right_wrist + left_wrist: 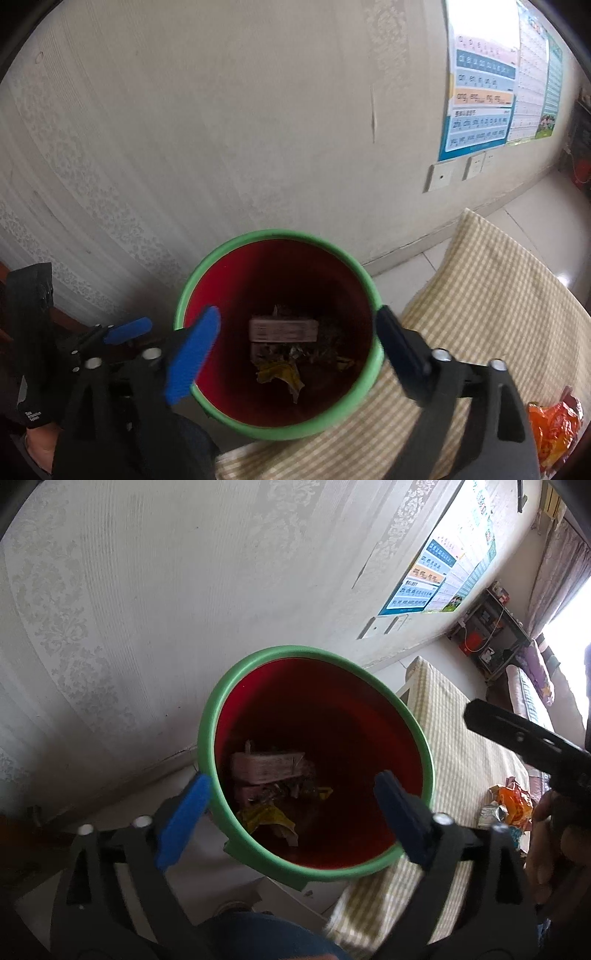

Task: Collect trash
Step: 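Open the left tool over the red bin while the right tool releases the gold wrapper there, then move both tools back over the remaining pile on the table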

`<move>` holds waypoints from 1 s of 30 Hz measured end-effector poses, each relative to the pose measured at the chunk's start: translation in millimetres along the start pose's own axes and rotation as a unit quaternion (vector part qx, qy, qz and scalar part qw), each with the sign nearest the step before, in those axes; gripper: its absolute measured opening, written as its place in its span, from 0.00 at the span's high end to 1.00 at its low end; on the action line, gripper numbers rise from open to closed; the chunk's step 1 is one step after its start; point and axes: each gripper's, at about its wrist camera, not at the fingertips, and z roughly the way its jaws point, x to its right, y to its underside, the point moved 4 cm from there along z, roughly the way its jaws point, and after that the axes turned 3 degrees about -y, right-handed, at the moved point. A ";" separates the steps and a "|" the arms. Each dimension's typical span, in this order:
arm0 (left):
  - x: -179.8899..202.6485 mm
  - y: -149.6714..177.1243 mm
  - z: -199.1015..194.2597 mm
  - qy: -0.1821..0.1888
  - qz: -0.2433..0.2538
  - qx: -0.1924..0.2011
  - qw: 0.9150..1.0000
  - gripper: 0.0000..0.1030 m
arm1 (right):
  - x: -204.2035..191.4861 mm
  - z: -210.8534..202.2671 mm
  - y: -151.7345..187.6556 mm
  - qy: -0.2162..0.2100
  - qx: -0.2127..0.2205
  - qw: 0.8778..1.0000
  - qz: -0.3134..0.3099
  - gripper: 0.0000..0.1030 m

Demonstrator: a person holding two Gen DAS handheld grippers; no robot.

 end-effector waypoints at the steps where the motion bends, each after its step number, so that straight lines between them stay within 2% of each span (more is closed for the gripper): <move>1: 2.6 1.2 -2.6 -0.006 0.003 0.003 1.000 0.05 | 1.3 -2.9 1.1 0.005 0.002 1.000 0.001 0.07; 5: 15.5 4.9 -9.4 -0.012 0.019 0.003 1.000 0.05 | 11.7 -18.9 12.2 0.013 0.008 1.000 0.020 0.07; 13: 48.7 15.2 -28.8 0.003 0.039 0.011 0.999 0.05 | 42.0 -62.4 45.4 0.028 0.022 0.998 0.059 0.07; 30: 160.8 56.2 -49.8 0.052 0.119 0.012 0.992 0.05 | 117.7 -168.3 121.1 0.090 0.061 0.986 0.123 0.07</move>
